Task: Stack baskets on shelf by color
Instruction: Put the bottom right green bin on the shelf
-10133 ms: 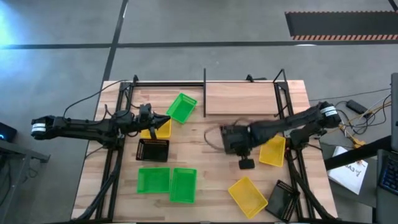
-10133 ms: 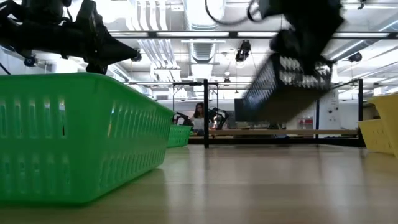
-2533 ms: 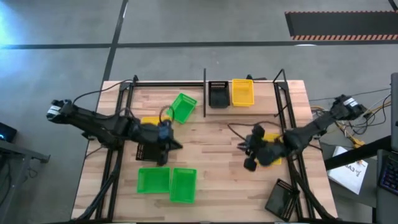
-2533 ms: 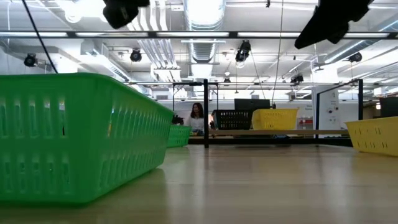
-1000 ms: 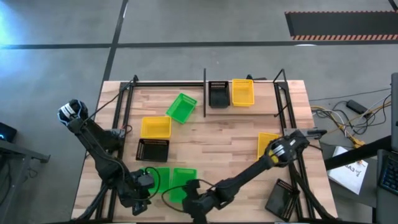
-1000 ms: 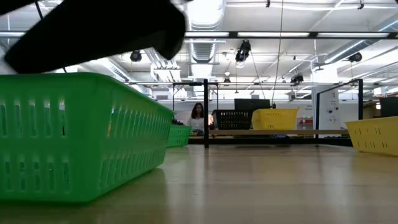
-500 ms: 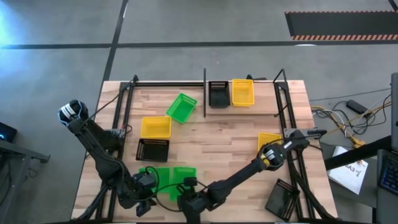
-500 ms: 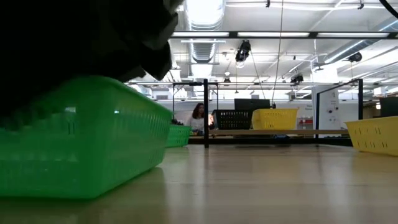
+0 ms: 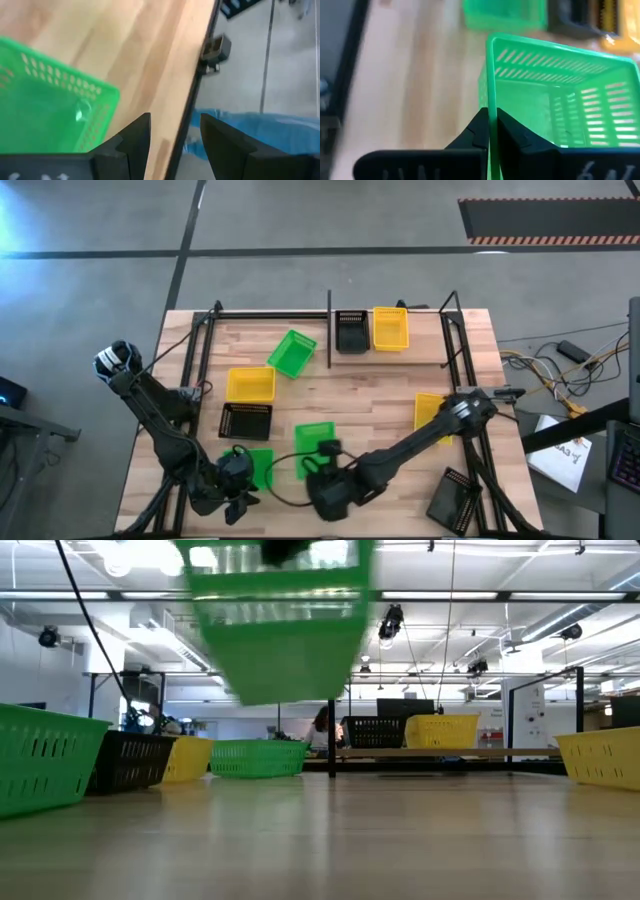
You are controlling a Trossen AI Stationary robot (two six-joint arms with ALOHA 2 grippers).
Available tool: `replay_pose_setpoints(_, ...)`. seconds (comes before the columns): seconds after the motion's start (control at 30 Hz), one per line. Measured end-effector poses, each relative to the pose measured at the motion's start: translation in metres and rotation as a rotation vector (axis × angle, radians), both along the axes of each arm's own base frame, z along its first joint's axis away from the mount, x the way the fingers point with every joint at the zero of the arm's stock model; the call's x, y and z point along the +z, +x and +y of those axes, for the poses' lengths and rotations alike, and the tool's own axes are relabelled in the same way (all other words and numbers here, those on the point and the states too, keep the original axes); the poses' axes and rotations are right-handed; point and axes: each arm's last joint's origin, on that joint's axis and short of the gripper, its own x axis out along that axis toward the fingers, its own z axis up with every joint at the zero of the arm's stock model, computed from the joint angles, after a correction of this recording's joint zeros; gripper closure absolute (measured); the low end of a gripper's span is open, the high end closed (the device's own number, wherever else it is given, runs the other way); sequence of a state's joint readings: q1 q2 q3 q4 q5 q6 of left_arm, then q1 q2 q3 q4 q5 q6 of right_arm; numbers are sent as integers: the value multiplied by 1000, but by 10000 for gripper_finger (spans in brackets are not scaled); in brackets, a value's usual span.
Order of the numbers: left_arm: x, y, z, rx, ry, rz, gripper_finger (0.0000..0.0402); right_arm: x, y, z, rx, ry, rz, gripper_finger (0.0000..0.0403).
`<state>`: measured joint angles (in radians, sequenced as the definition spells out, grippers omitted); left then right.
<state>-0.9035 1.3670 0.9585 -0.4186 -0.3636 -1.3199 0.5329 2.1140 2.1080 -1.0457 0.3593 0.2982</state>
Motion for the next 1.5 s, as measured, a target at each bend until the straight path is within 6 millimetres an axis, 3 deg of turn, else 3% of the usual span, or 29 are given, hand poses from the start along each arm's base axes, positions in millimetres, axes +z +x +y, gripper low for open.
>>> replay_pose_setpoints(0.27,1,7,7,56,67,-61,246,46,-91,-53,-91,-103,108,394)
replay_pose_setpoints(0.5,3,17,15,109,65,-82,246,59,-172,-139,-132,-123,120,394)
replay_pose_setpoints(0.63,5,25,22,127,71,-106,246,57,-203,-188,-149,-130,145,394)
replay_pose_setpoints(0.9,26,58,45,131,103,-323,246,50,-239,-266,-183,-207,234,394)
replay_pose_setpoints(1.1,43,87,78,198,180,-508,246,27,-257,-310,-123,-162,349,394)
replay_pose_setpoints(1.3,53,105,113,305,241,-592,246,10,-268,-344,-188,-148,286,394)
replay_pose_setpoints(1.5,54,112,133,375,252,-604,246,-3,-274,-361,-182,-122,264,394)
